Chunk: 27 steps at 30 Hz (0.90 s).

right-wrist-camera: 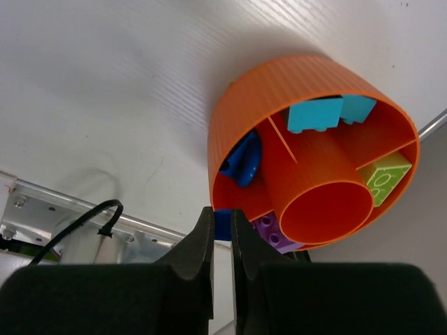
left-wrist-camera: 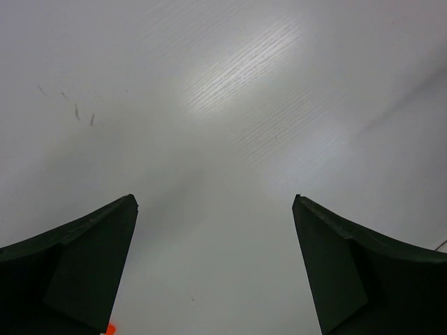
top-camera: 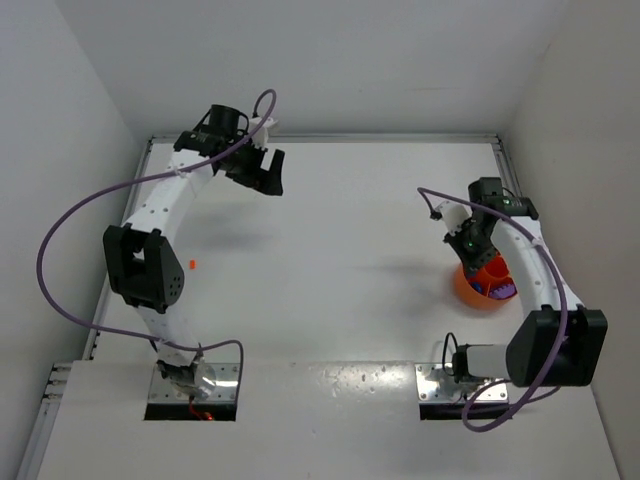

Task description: Sort the legos into containers by color

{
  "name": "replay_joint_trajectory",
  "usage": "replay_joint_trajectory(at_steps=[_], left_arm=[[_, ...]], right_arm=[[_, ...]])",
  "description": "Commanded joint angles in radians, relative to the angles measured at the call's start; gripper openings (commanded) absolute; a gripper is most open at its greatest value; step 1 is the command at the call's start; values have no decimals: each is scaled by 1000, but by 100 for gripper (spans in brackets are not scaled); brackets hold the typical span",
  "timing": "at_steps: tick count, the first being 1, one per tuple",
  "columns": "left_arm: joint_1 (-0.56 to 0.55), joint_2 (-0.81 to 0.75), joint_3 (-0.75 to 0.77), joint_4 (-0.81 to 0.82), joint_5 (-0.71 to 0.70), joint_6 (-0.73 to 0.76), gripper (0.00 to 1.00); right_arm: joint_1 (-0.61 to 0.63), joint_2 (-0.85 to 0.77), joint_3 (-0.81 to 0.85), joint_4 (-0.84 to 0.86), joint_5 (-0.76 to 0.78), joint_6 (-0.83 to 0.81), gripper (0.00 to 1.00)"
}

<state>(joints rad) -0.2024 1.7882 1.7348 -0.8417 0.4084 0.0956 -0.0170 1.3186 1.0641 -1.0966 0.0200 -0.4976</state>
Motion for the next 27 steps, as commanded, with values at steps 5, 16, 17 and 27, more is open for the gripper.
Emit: replay_joint_trajectory(at_steps=[5, 16, 17, 27], left_arm=[[1, -4, 60, -19, -39, 16, 100], [1, -13, 29, -10, -69, 16, 100], [11, -13, 29, -10, -69, 16, 100], [20, -4, 29, 0, -79, -2, 100]], right_arm=[[-75, 24, -4, 10, 34, -45, 0], [-116, 77, 30, 38, 15, -75, 16], [-126, 90, 30, 38, 15, -75, 17], [-126, 99, 73, 8, -51, -94, 35]])
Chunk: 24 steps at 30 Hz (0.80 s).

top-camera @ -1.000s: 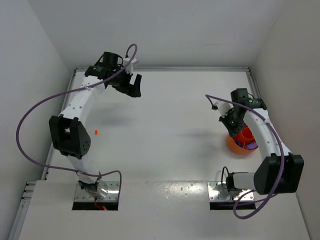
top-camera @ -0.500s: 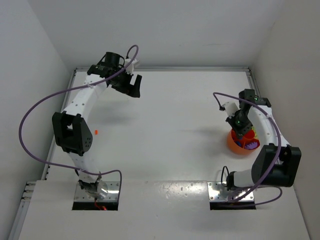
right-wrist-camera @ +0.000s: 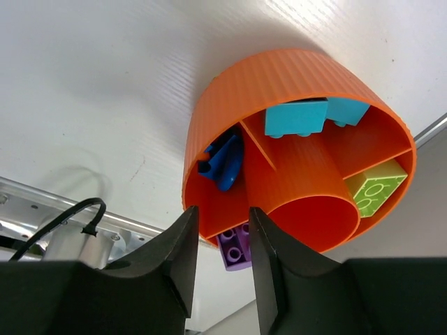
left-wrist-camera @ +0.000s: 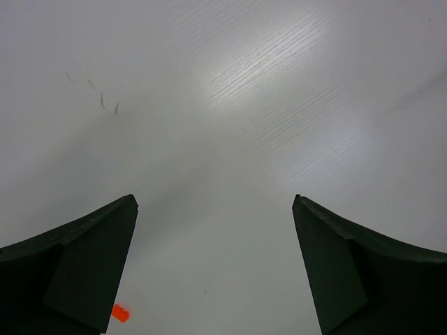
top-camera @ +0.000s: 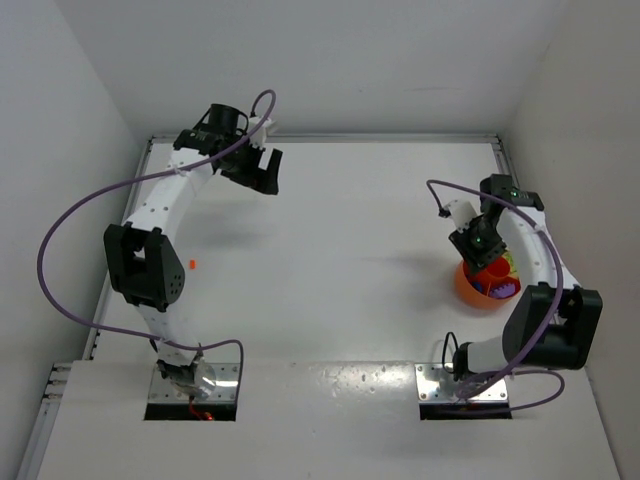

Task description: Sort the legos into containers by color

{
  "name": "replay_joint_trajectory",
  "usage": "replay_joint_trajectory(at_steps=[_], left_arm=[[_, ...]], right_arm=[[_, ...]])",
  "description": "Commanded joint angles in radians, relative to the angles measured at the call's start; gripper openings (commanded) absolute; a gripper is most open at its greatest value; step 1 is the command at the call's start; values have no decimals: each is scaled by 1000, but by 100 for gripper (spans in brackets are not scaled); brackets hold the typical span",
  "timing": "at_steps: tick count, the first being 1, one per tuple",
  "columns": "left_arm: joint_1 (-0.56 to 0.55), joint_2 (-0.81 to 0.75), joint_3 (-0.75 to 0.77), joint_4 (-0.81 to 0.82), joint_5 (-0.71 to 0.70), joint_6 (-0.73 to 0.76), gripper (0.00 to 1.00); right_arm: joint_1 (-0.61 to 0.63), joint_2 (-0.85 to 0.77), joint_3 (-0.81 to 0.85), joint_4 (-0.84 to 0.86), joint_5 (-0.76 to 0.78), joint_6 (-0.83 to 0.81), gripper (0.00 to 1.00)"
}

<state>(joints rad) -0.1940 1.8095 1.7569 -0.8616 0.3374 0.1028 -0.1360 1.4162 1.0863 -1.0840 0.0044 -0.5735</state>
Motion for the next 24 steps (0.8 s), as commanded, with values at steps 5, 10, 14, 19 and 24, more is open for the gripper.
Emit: replay_joint_trajectory(at_steps=[5, 10, 14, 19, 24], left_arm=[[70, -45, -2, 19, 64, -9, 100], [180, -105, -89, -2, 43, 3, 94], [221, -182, -197, -71, -115, 21, 80], [274, -344, -393, -157, -219, 110, 75], [363, -411, -529, -235, -316, 133, 76]], right_arm=[[12, 23, 141, -37, -134, -31, 33], [73, 145, 308, -47, -234, 29, 32], [176, 242, 382, 33, -306, 67, 32], [315, 378, 495, 88, -380, 98, 32], [389, 535, 618, 69, -403, 63, 32]])
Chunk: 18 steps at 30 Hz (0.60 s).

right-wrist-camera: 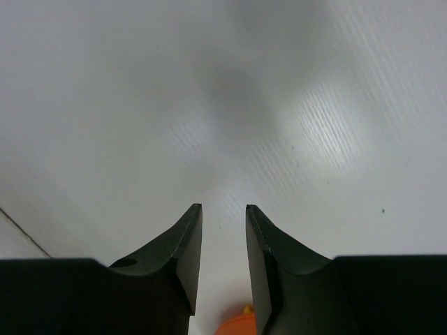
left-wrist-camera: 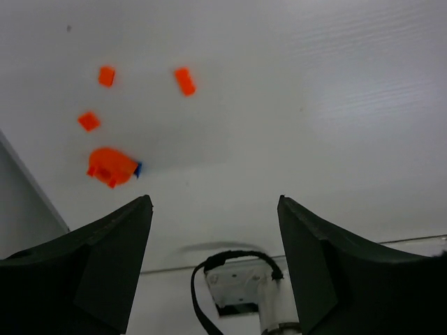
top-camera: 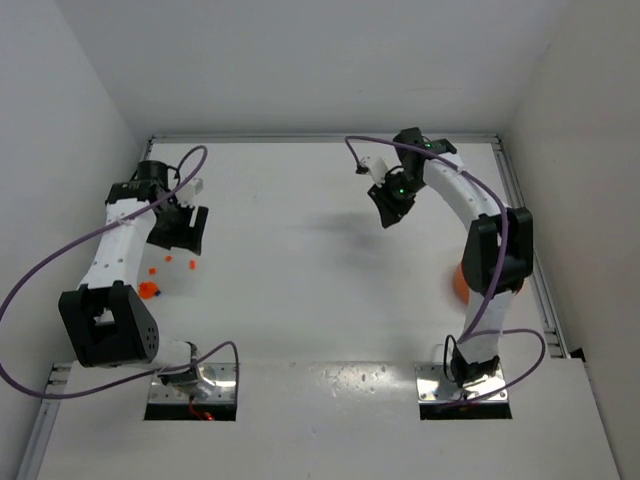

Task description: Sort the legos into containers by color

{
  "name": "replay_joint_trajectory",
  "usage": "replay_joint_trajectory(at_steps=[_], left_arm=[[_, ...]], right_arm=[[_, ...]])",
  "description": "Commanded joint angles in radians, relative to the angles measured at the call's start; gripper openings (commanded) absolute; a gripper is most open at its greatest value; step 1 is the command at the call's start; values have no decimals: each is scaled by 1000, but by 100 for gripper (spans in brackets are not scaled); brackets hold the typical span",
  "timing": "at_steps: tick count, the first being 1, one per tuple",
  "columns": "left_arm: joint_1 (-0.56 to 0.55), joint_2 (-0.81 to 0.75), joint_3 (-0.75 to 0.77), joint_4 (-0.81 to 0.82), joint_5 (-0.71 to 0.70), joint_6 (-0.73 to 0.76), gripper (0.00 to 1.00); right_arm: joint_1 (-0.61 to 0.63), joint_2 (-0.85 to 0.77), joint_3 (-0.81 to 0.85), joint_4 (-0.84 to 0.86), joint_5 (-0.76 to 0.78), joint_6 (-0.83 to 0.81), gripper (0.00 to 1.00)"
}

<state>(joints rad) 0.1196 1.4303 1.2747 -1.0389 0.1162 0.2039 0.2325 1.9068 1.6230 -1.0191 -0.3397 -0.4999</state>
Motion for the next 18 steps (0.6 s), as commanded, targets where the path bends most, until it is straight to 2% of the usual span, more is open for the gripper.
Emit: replay_joint_trajectory(at_steps=[1, 4, 8, 14, 18], left_arm=[[70, -45, -66, -68, -119, 10, 79], [121, -59, -110, -58, -254, -20, 87], [199, -50, -129, -58, -291, -31, 89], [376, 33, -109, -58, -159, 22, 91], [442, 108, -100, -46, -89, 22, 89]], right_arm=[[34, 64, 101, -9, -73, -11, 32], [56, 133, 195, -32, -73, -20, 32], [96, 207, 282, -74, -73, -41, 32], [142, 267, 359, -121, -52, -60, 32], [153, 267, 370, -121, -16, -60, 32]])
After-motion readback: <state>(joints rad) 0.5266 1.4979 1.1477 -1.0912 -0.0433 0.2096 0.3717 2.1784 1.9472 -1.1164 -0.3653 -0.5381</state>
